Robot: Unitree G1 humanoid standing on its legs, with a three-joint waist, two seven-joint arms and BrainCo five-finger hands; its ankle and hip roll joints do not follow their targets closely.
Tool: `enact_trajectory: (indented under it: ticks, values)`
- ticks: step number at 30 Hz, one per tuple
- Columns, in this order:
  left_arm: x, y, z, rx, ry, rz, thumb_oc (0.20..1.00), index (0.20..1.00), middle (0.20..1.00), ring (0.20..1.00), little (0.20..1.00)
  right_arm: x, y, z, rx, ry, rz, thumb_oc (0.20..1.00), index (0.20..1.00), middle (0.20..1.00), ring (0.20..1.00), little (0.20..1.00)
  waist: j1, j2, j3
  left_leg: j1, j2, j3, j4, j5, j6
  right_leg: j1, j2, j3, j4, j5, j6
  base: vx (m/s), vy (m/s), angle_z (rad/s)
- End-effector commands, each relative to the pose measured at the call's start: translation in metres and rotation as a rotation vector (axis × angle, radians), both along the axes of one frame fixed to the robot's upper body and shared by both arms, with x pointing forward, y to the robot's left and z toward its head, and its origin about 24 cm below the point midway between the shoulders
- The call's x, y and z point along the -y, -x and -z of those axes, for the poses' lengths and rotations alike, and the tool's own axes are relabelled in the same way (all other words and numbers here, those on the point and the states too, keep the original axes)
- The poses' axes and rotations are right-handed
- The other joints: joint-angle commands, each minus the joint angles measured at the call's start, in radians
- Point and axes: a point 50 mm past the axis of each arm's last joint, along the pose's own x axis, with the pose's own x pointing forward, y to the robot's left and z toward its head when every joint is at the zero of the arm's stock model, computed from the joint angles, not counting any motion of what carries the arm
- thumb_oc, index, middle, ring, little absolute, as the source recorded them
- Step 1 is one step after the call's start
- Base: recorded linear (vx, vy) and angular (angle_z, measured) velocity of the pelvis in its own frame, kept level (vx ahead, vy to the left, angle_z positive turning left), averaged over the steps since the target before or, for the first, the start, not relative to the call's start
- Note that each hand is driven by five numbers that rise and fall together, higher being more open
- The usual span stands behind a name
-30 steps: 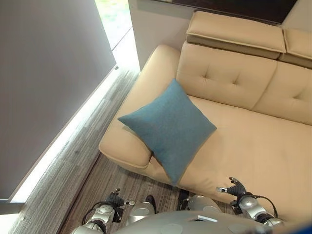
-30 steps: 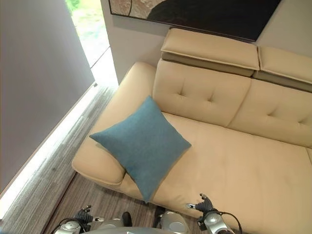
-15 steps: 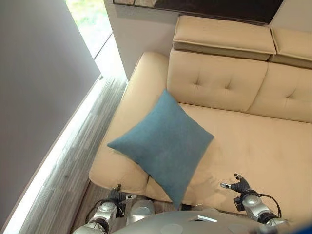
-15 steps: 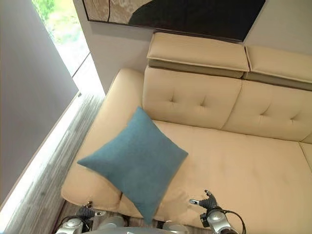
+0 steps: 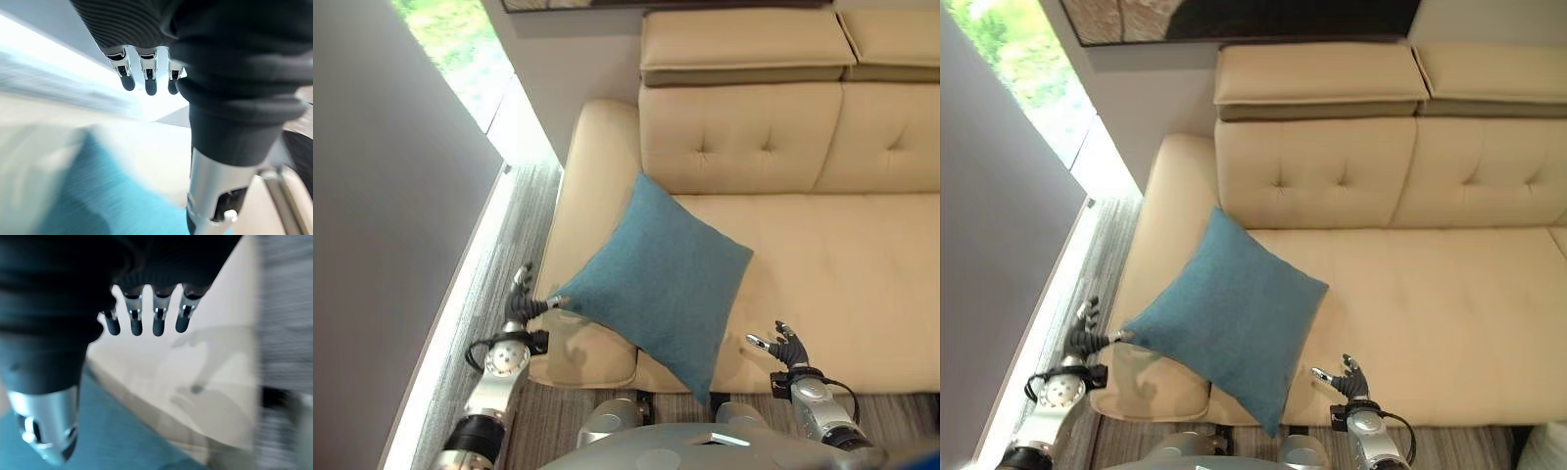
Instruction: Pick up all the scattered cushions and arrange them neatly on the sofa.
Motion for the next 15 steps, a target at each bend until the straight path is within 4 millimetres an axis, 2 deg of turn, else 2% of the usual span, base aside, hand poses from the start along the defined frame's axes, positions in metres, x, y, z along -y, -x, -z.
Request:
enact_trajectory:
  ticks: [1, 2, 3, 5, 8, 12, 13, 14, 15]
  values:
    - [-0.015, -0.014, -0.024, 0.121, -0.078, -0.042, 1.000, 1.000, 1.000, 1.000, 1.000, -0.011, -0.028, -0.009, 0.079, -0.022, -0.026, 1.000, 1.000, 1.000, 1.000, 1.000, 0.021, -0.032, 0.013, 0.020, -0.002, -0.004, 0.010, -0.101, -0.034, -0.110, -0.002, -0.024, 0.012, 0.081, 0.055, -0.06, 0.024, -0.20]
    - [-0.015, -0.018, -0.031, 0.149, -0.089, -0.040, 1.000, 1.000, 1.000, 1.000, 1.000, -0.013, -0.029, -0.009, 0.075, -0.028, -0.028, 1.000, 1.000, 1.000, 1.000, 1.000, 0.021, -0.030, 0.015, 0.012, -0.003, 0.002, 0.011, -0.101, -0.034, -0.120, -0.005, -0.021, 0.011, 0.084, 0.058, -0.12, 0.043, -0.20]
    - [-0.012, -0.034, -0.046, 0.211, -0.099, -0.027, 1.000, 1.000, 1.000, 1.000, 1.000, -0.018, -0.035, -0.009, 0.078, -0.039, -0.043, 1.000, 1.000, 1.000, 1.000, 1.000, 0.016, -0.023, 0.027, -0.024, -0.005, 0.011, 0.017, -0.096, -0.033, -0.159, -0.011, -0.012, 0.015, 0.094, 0.060, -0.15, 0.046, -0.20]
    - [-0.004, -0.047, -0.056, 0.252, -0.108, -0.004, 1.000, 1.000, 1.000, 1.000, 1.000, -0.022, -0.044, -0.013, 0.097, -0.037, -0.055, 1.000, 1.000, 1.000, 1.000, 1.000, 0.012, -0.018, 0.041, -0.069, -0.007, 0.015, 0.029, -0.090, -0.032, -0.203, -0.017, -0.007, 0.025, 0.102, 0.057, -0.18, 0.037, -0.19]
    - [0.014, -0.076, -0.077, 0.315, -0.124, 0.069, 1.000, 1.000, 1.000, 1.000, 1.000, -0.027, -0.071, -0.027, 0.172, -0.023, -0.075, 1.000, 1.000, 1.000, 1.000, 1.000, 0.004, -0.006, 0.070, -0.191, -0.008, 0.016, 0.082, -0.082, -0.033, -0.305, -0.029, -0.011, 0.050, 0.116, 0.047, -0.17, 0.016, -0.06]
    - [0.028, -0.103, -0.096, 0.310, -0.236, 0.170, 1.000, 1.000, 1.000, 1.000, 1.000, -0.036, -0.093, -0.043, 0.251, -0.021, -0.108, 1.000, 1.000, 1.000, 1.000, 1.000, -0.006, 0.002, 0.089, -0.276, -0.013, 0.014, 0.107, -0.064, -0.039, -0.376, -0.036, -0.020, 0.063, 0.127, 0.038, -0.06, 0.013, -0.02]
    - [0.028, -0.103, -0.096, 0.310, -0.236, 0.170, 1.000, 1.000, 1.000, 1.000, 1.000, -0.036, -0.093, -0.043, 0.251, -0.021, -0.108, 1.000, 1.000, 1.000, 1.000, 1.000, -0.006, 0.002, 0.089, -0.276, -0.013, 0.014, 0.107, -0.064, -0.039, -0.376, -0.036, -0.020, 0.063, 0.127, 0.038, 0.00, 0.000, 0.00]
    - [0.032, -0.117, -0.106, 0.300, -0.289, 0.200, 1.000, 1.000, 1.000, 1.000, 1.000, -0.041, -0.102, -0.049, 0.277, -0.020, -0.128, 1.000, 1.000, 1.000, 1.000, 1.000, -0.014, 0.002, 0.091, -0.307, -0.014, 0.010, 0.112, -0.055, -0.042, -0.403, -0.039, -0.024, 0.064, 0.135, 0.038, 0.00, 0.000, 0.00]
    - [0.035, -0.120, -0.108, 0.296, -0.300, 0.214, 1.000, 1.000, 1.000, 1.000, 1.000, -0.042, -0.104, -0.050, 0.283, -0.019, -0.134, 1.000, 1.000, 1.000, 1.000, 1.000, -0.016, 0.003, 0.093, -0.315, -0.016, 0.009, 0.114, -0.054, -0.042, -0.411, -0.039, -0.022, 0.064, 0.137, 0.038, -0.01, 0.008, 0.03]
